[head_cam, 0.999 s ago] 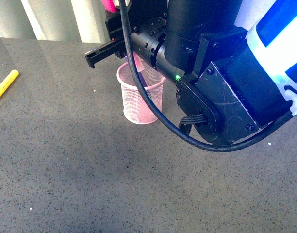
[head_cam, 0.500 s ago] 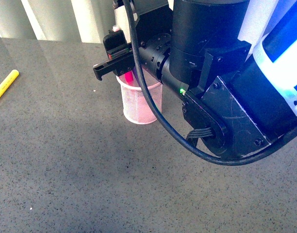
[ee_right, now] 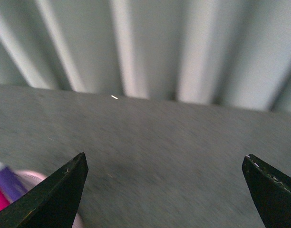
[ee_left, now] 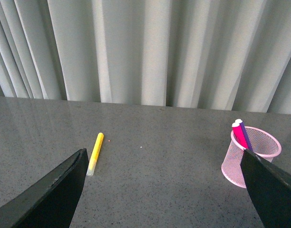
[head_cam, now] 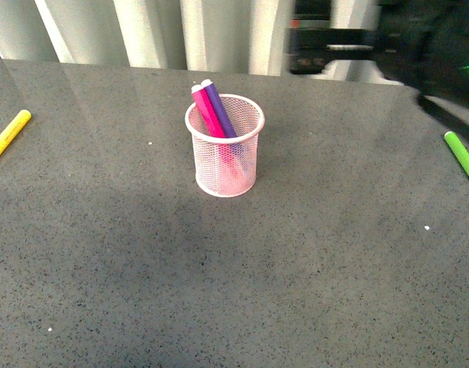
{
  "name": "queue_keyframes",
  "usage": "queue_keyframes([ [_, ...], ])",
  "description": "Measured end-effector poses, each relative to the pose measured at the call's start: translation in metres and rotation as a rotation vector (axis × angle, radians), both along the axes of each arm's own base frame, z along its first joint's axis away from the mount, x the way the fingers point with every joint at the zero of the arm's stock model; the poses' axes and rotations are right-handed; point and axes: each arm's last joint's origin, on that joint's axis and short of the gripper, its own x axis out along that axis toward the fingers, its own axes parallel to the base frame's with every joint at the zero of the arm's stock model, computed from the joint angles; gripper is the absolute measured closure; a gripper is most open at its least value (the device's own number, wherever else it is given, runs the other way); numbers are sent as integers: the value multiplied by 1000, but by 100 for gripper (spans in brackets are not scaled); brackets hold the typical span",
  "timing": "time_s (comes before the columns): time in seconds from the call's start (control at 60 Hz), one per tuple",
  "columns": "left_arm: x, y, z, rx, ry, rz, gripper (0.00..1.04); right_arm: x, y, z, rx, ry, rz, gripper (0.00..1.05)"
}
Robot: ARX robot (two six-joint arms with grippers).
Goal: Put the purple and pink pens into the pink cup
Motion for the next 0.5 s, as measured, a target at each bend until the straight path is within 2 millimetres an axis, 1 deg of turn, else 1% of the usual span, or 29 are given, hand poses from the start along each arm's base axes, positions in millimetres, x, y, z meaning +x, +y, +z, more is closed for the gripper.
queue_keyframes([
  [0.05, 0, 0, 0, 0, 0, 0, 7, -20, -22, 4, -2, 71, -63, 7],
  [0.1, 0, 0, 0, 0, 0, 2, 7, -40, -38, 8, 3, 114, -116, 7],
  [0.133, 0, 0, 0, 0, 0, 2, 7, -44, -41, 11, 12, 110, -128, 7],
  [0.2, 0, 0, 0, 0, 0, -2, 7, -46, -42, 16, 29, 93, -123, 7],
  [0.283, 0, 0, 0, 0, 0, -1, 7, -47, -41, 16, 33, 93, -115, 7],
  [0.316, 0, 0, 0, 0, 0, -1, 7, -47, -41, 12, 25, 53, -119, 10],
  [0.35, 0, 0, 0, 0, 0, 0, 7, -50, -44, 8, 6, -39, -109, 17],
  [0.4, 0, 0, 0, 0, 0, 2, 7, -63, -51, 2, -7, -142, -89, 28],
  [0.416, 0, 0, 0, 0, 0, 2, 7, -70, -55, 3, -10, -185, -87, 33],
  [0.483, 0, 0, 0, 0, 0, 1, 7, -84, -67, 10, -19, -251, -100, 48],
  [0.5, 0, 0, 0, 0, 0, 1, 7, -86, -68, 11, -19, -255, -101, 50],
])
